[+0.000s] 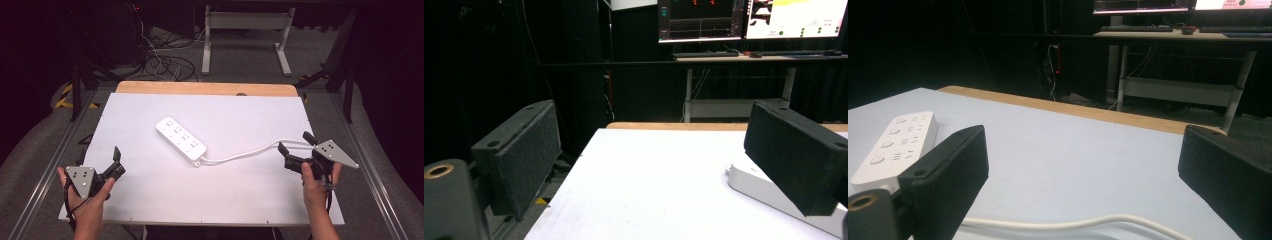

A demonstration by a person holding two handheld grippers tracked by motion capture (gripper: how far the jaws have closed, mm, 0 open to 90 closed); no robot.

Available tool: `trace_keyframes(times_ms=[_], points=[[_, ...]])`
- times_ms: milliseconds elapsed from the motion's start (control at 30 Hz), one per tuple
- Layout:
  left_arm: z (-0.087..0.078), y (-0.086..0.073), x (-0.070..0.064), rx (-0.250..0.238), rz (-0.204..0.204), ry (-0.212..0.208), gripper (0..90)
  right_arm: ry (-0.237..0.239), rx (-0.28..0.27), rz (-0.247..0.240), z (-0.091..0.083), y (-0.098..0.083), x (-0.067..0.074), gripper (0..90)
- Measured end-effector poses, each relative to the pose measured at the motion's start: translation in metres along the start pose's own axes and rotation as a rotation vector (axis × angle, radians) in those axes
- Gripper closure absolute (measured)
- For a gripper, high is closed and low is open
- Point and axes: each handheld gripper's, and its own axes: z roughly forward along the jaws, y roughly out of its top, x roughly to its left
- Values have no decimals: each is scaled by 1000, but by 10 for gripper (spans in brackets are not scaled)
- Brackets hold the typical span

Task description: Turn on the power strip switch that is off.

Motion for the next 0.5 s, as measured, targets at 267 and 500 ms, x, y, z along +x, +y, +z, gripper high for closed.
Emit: trace_keyframes(times_ms=[267, 500], points=[[0, 0, 1, 0, -4, 1, 84, -5, 7, -1, 1, 0, -1, 68], [0, 0, 1, 2, 1, -1, 84, -3, 8, 0, 3, -1, 0, 69]])
